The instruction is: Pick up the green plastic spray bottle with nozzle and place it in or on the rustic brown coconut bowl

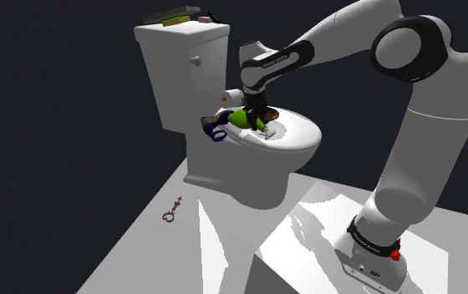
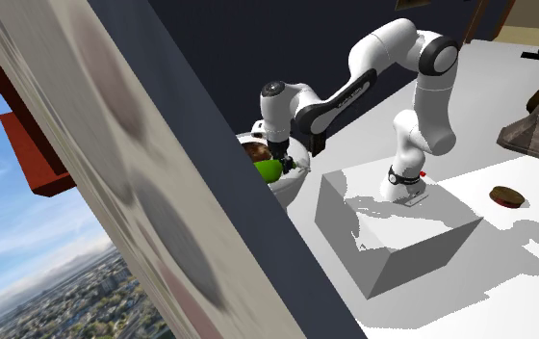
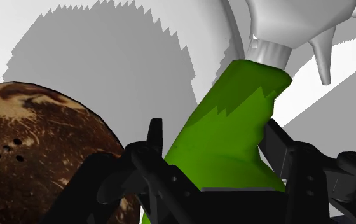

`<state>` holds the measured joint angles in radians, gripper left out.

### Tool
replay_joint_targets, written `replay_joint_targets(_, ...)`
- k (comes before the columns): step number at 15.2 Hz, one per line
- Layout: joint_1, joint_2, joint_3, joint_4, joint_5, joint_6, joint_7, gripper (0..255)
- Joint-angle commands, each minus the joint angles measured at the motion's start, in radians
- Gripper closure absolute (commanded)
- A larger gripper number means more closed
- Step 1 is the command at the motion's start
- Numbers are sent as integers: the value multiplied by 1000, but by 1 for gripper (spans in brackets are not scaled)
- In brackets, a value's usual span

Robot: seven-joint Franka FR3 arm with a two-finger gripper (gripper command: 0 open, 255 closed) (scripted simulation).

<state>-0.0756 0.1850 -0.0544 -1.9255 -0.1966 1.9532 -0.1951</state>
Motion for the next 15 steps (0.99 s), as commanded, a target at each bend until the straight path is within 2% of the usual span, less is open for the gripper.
replay_joint_targets(1,1,-15,1,7,1,-22,-3,255)
replay_joint_targets(15,4,-64,2,126,8,-188,-31,255)
